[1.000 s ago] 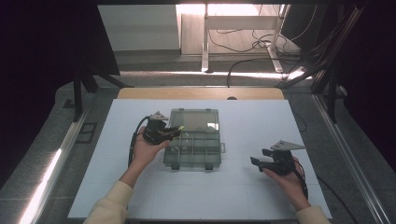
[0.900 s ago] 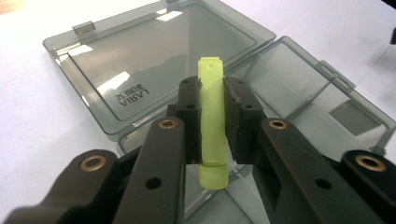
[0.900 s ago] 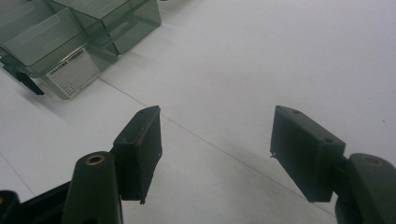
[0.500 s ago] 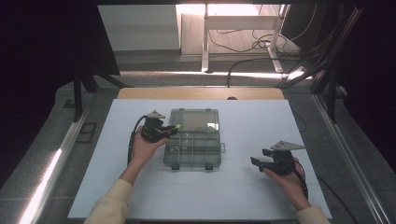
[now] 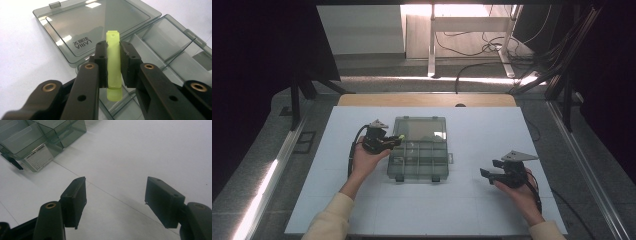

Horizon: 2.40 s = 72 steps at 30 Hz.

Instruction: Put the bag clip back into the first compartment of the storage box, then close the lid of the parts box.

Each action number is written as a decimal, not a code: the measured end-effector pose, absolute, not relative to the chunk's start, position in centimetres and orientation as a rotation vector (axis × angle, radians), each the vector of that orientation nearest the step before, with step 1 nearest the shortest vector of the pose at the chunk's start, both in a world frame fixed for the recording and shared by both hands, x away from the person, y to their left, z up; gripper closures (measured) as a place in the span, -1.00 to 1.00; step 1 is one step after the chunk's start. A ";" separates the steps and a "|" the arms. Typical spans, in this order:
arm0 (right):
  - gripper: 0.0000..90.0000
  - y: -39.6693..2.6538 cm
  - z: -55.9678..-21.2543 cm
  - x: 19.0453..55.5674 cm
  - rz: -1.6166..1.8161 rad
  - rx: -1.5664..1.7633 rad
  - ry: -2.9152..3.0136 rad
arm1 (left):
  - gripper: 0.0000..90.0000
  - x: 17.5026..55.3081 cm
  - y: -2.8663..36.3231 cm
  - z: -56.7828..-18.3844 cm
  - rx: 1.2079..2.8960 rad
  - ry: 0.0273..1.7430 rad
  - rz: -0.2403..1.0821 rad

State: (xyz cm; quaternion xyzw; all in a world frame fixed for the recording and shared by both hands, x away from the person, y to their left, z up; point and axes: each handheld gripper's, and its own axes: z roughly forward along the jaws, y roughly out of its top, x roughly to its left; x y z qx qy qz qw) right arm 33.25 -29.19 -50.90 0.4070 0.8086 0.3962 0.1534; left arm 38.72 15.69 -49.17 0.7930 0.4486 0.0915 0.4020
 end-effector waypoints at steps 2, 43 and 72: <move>-0.26 -29.2 -50.9 33.3 1.137 1.167 2.319 | 0.72 38.8 15.7 -49.4 2.010 1.140 0.233; -0.26 -29.0 -50.9 33.3 1.137 1.153 2.321 | -0.31 33.6 16.5 -48.3 2.009 1.074 0.156; -0.28 -28.1 -50.4 33.8 1.168 1.132 2.316 | -0.32 33.0 16.8 -48.6 2.007 1.092 0.176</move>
